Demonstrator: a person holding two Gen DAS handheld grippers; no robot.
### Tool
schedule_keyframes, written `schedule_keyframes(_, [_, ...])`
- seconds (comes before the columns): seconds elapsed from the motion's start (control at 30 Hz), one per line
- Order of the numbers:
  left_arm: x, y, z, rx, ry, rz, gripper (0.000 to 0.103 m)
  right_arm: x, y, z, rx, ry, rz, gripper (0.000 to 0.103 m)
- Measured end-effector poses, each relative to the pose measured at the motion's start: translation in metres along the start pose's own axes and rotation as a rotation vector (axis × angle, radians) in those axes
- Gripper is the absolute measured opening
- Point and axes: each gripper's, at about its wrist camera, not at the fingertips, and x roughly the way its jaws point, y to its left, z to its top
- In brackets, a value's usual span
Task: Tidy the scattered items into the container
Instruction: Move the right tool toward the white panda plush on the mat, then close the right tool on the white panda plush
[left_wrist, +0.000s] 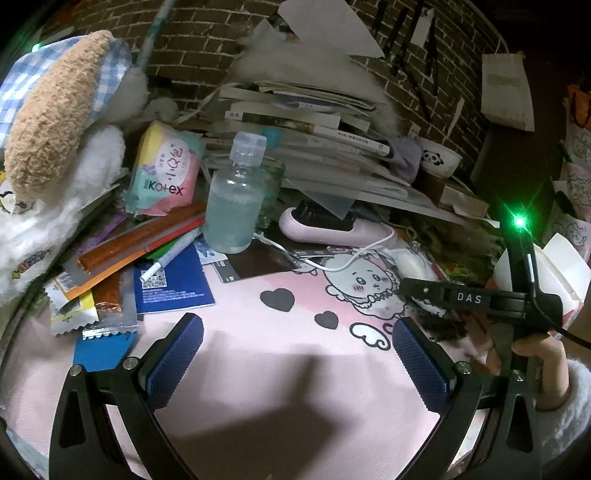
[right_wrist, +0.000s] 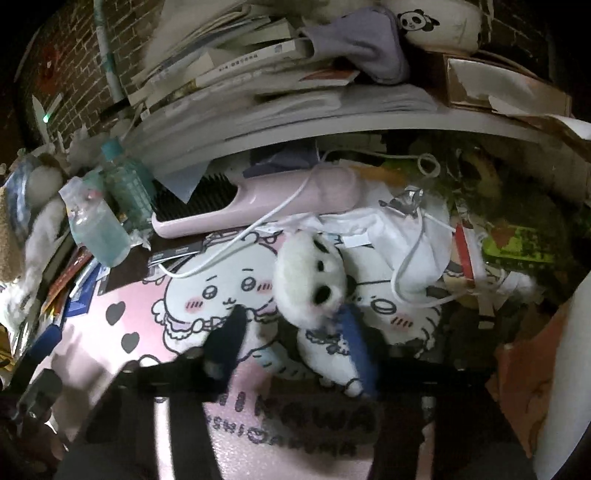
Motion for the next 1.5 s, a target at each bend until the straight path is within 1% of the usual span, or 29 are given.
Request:
schedule_keyframes(0.03, [0.000,0.000,0.000,0.000,0.001,0.000,0.102,0.000,0.000,0.000,-0.001,0.001,0.006,0.037])
schedule_keyframes(0.1, [0.000,-0.001,0.000,0.000,0.001,-0.001,0.102,0.000,0.001,-0.001,-0.005,0.001,0.014,0.024])
schedule_keyframes(0.2, [0.000,-0.001,0.000,0.000,0.002,0.001,0.102,0.000,0.004,-0.001,-0.014,-0.001,0.027,0.013])
schedule_keyframes(0.3, [-0.001,-0.001,0.000,-0.001,0.001,-0.001,0.102,-0.003,0.011,-0.006,-0.048,-0.016,0.030,0.009])
schedule_keyframes(0.4, [-0.001,-0.001,-0.001,-0.001,-0.001,-0.005,0.102,-0.002,0.016,-0.011,-0.059,0.015,0.032,0.010])
schedule_keyframes(0.43, [-0.002,-0.002,-0.001,-0.001,-0.002,-0.008,0.102,-0.003,0.017,-0.012,-0.051,0.009,0.021,0.010])
schedule_keyframes(0.47, [-0.003,-0.002,-0.001,0.000,-0.004,-0.011,0.102,-0.005,0.017,-0.012,-0.039,0.005,0.008,0.019])
schedule_keyframes(0.5, [-0.004,-0.002,-0.001,0.000,-0.007,-0.013,0.102,-0.008,0.017,-0.012,-0.028,-0.002,0.001,0.047])
schedule_keyframes(0.53, [-0.004,-0.001,-0.001,-0.001,-0.010,-0.015,0.102,-0.012,0.019,-0.013,-0.017,-0.019,-0.011,0.066])
schedule_keyframes(0.57, [-0.005,-0.001,-0.001,-0.003,-0.013,-0.019,0.102,-0.016,0.019,-0.013,-0.002,-0.047,-0.016,0.091])
schedule_keyframes(0.6, [-0.006,0.000,-0.001,-0.005,-0.015,-0.024,0.102,-0.023,0.022,-0.013,0.016,-0.092,-0.020,0.093])
schedule_keyframes(0.73, [-0.007,0.005,0.000,-0.012,-0.020,-0.045,0.102,-0.029,0.038,-0.002,0.033,-0.152,-0.045,0.093])
schedule_keyframes(0.8, [-0.008,0.008,0.001,-0.014,-0.022,-0.056,0.102,-0.024,0.047,0.007,0.033,-0.162,-0.054,0.093])
schedule_keyframes(0.87, [-0.010,0.011,0.002,-0.015,-0.028,-0.068,0.102,-0.016,0.054,0.017,0.017,-0.147,-0.062,0.093])
schedule_keyframes(0.93, [-0.010,0.014,0.004,-0.017,-0.032,-0.075,0.102,-0.007,0.055,0.026,0.010,-0.137,-0.102,0.093])
schedule_keyframes(1.0, [-0.009,0.018,0.004,-0.025,-0.027,-0.091,0.102,0.001,0.046,0.031,0.025,-0.115,-0.130,0.093])
schedule_keyframes(1.1, [-0.010,0.016,0.006,-0.013,-0.031,-0.117,0.102,0.012,0.027,0.036,0.086,-0.075,-0.137,0.093])
schedule_keyframes(1.23, [-0.012,0.009,0.010,0.025,-0.051,-0.147,0.102,0.029,0.017,0.039,0.082,-0.016,-0.162,0.093])
schedule_keyframes(1.27, [-0.011,0.008,0.010,0.029,-0.056,-0.155,0.102,0.031,0.015,0.039,0.081,-0.005,-0.163,0.091])
schedule_keyframes(1.33, [-0.009,0.007,0.011,0.035,-0.060,-0.163,0.102,0.037,0.012,0.038,0.072,0.016,-0.167,0.081])
schedule_keyframes(1.37, [-0.008,0.007,0.011,0.036,-0.058,-0.165,0.102,0.041,0.010,0.038,0.070,0.026,-0.165,0.073])
schedule_keyframes(1.5, [-0.004,0.006,0.011,0.036,-0.058,-0.173,0.102,0.045,0.008,0.038,0.052,0.029,-0.172,0.062])
